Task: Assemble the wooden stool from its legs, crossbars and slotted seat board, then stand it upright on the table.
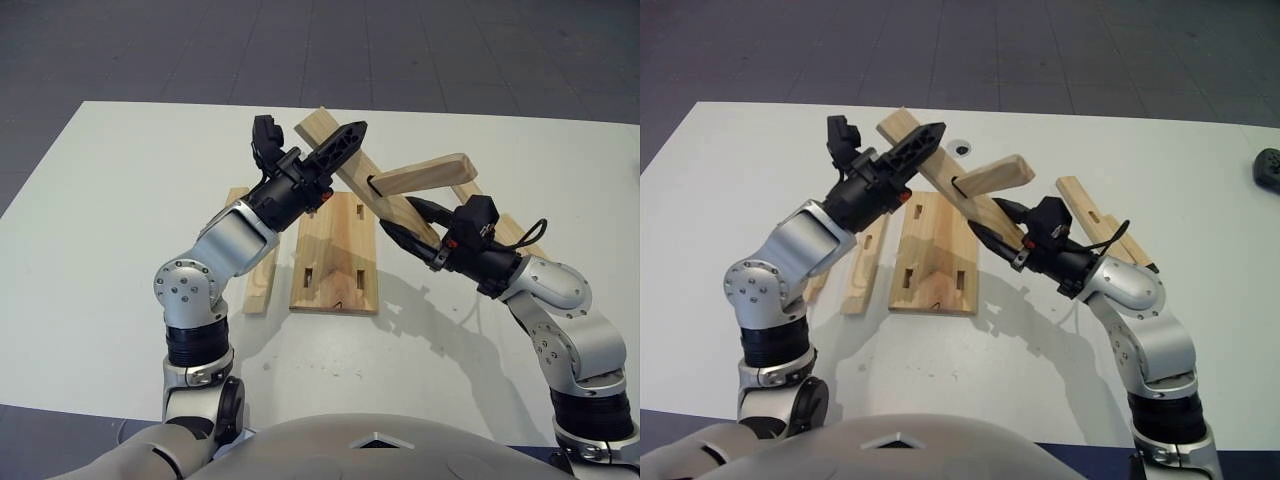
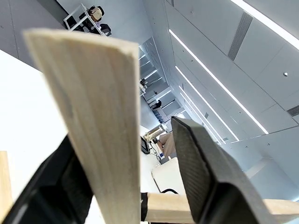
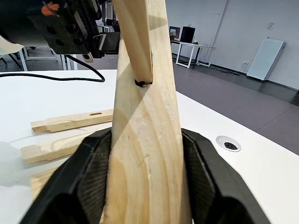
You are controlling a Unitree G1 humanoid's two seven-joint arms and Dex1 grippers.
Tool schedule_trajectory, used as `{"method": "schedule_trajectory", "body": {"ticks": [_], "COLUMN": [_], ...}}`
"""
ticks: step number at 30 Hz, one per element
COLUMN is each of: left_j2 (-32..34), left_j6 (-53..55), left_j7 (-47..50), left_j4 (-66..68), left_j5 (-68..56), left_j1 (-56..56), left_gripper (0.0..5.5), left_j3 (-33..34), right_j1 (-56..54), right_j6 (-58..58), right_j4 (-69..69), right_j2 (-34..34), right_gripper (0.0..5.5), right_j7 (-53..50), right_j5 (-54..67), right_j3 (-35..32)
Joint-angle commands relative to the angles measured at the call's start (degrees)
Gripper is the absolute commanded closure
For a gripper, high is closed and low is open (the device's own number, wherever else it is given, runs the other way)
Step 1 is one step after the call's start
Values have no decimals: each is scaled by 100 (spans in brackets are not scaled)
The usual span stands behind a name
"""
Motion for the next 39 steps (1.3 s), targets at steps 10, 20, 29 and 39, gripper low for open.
{"method": "schedule_trajectory", "body": {"ticks": [10, 20, 29, 39], "left_j2": [116, 478, 1875, 2937], "left_j6": [-170, -1005, -629, 334], "left_j7": [-127, -57, -1054, -2662], "left_j4": [-35, -231, -806, -72], "left_j5": [196, 1782, 1466, 1084], "left_j1": [-20, -128, 246, 222], "left_gripper": [445, 445, 445, 445], "left_j3": [18, 540, 1298, 1075], "right_j1": [59, 244, 619, 1261], "right_j6": [314, 835, 619, 760], "right_j4": [3, 133, 496, -41], "right_j2": [111, -346, -515, 672], "right_gripper": [340, 191, 52, 10], "right_j7": [-259, 66, -811, -1709], "right_j5": [355, 577, -1130, -1748], "right_j3": [-147, -164, 488, 1924]}}
